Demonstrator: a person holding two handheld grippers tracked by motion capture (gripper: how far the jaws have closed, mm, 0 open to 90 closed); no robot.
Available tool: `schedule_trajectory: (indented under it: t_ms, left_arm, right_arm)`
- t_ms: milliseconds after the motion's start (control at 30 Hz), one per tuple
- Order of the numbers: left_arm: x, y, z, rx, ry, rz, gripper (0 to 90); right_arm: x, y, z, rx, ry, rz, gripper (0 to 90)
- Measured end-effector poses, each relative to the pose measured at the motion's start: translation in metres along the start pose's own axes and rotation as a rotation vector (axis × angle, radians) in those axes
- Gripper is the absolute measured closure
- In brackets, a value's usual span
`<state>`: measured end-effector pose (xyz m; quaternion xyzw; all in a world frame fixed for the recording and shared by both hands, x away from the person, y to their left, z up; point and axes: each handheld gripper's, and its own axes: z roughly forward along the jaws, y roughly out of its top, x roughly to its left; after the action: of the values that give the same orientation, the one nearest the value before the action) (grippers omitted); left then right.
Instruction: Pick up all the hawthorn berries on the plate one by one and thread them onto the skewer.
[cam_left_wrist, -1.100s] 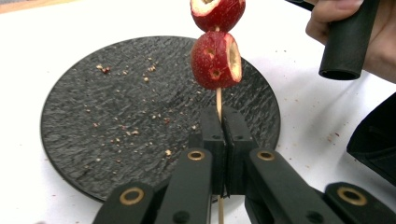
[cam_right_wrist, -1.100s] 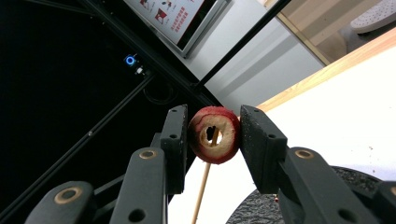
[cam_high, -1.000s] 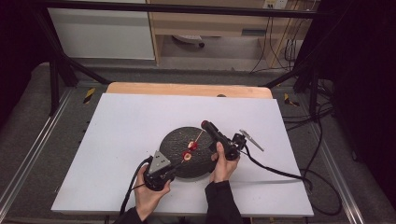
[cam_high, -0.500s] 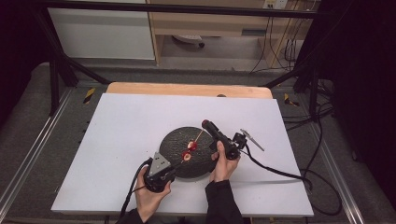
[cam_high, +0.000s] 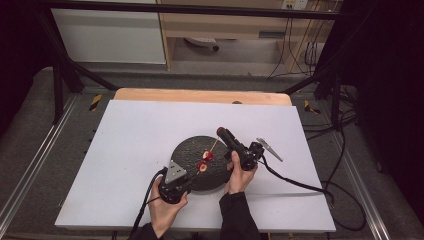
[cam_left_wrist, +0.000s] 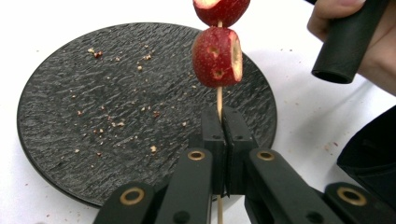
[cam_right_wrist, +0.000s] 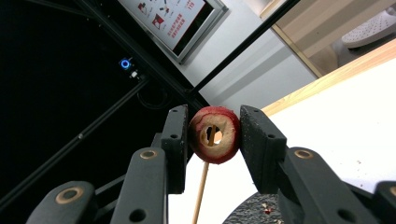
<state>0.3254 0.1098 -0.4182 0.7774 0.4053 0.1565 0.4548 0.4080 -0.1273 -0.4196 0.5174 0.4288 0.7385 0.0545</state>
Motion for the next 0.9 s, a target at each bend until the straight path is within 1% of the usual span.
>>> schedule_trajectory:
  t_ms: [67,133,267,367,400,467,567,600,733,900]
  left_arm:
    - [0.0,0.0,0.0,-0.005,0.003,0.007,88.7]
    - [0.0,0.001,-0.001,-0.003,0.005,0.006,88.7]
    - [0.001,0.001,-0.001,0.0,0.003,0.019,88.7]
    - [0.001,0.002,-0.001,-0.004,-0.001,0.006,88.7]
    - [0.0,0.003,0.0,0.003,-0.003,0.003,88.7]
    - [-0.001,0.005,0.001,-0.006,0.002,-0.004,88.7]
    - [-0.003,0.01,0.003,-0.021,-0.005,-0.025,88.7]
    - [-0.004,0.013,0.004,-0.02,-0.007,-0.029,88.7]
    - [-0.004,0.019,0.01,-0.025,-0.005,-0.029,88.6]
    - [-0.002,0.021,0.014,-0.021,-0.017,-0.029,88.6]
  right_arm:
    - [0.0,0.001,0.0,0.003,-0.003,0.0,64.0]
    - [0.0,0.002,0.0,0.003,-0.001,0.007,64.0]
    - [0.0,0.003,0.0,0.008,-0.001,0.017,64.0]
    - [0.001,0.004,0.001,0.023,0.004,0.026,64.0]
    - [0.001,0.003,0.001,0.031,0.005,0.03,63.9]
    - [0.0,0.0,0.0,0.033,0.001,0.02,64.0]
    - [0.0,-0.005,-0.001,0.052,0.004,0.012,63.9]
    - [0.0,-0.008,-0.001,0.057,0.005,0.011,63.9]
    - [0.0,-0.012,-0.004,0.061,0.012,0.0,63.9]
    - [0.002,-0.014,-0.007,0.068,0.014,-0.019,63.8]
